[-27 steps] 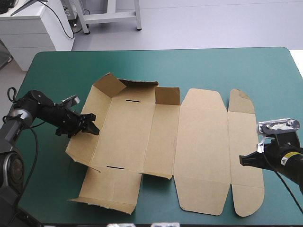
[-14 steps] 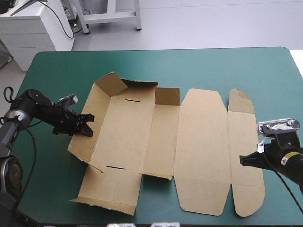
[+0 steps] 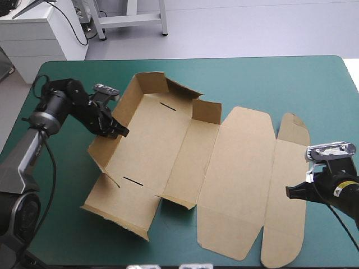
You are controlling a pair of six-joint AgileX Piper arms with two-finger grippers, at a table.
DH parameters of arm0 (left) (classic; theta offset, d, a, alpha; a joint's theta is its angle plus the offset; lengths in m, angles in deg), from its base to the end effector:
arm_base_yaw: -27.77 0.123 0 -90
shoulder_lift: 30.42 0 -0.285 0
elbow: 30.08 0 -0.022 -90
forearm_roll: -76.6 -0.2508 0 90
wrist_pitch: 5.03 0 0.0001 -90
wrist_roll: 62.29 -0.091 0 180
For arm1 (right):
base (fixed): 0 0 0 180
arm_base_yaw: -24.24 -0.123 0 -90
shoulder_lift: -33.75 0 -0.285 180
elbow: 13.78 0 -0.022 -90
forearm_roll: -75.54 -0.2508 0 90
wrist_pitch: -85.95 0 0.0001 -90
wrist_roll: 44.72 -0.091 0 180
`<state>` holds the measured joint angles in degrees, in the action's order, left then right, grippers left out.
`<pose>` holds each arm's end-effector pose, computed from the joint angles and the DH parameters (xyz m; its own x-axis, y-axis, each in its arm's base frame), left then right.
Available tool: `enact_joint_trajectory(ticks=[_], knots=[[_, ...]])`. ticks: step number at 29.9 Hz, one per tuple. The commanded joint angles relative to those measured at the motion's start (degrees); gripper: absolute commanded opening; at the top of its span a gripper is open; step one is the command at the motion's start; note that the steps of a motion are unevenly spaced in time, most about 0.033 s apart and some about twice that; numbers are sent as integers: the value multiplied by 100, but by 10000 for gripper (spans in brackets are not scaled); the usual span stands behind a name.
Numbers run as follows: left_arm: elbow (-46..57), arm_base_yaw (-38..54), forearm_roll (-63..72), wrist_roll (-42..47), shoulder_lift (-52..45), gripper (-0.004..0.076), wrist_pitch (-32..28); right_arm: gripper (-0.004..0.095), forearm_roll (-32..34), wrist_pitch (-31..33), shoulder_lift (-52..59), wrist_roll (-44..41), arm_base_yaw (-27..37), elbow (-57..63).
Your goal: Fold the box
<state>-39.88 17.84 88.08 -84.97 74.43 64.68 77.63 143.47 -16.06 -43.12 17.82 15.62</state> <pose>0.3406 -0.0769 0.3122 -0.8288 0.4641 -0.3126 0.5108 0.8556 -0.0842 0.1202 0.0107 0.3430 -0.7182 -0.1286 -0.6838 -0.1251 0.9906 -0.0549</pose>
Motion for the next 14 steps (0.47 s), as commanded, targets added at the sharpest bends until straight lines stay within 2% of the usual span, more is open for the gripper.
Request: enact_joint_trajectory(ticks=[1, 6, 14], knots=[[-669, -736, -1028, -189, -40, -8, 419, -19, 68, -234, 19, 45, 59, -160], [-1307, -1456, -1692, -943, 367, -8, 292, -19, 68, -175, 19, 45, 59, -160], [-1707, -2061, -2604, -1212, 760, -8, -864, -19, 42, -40, 19, 28, 59, -160]])
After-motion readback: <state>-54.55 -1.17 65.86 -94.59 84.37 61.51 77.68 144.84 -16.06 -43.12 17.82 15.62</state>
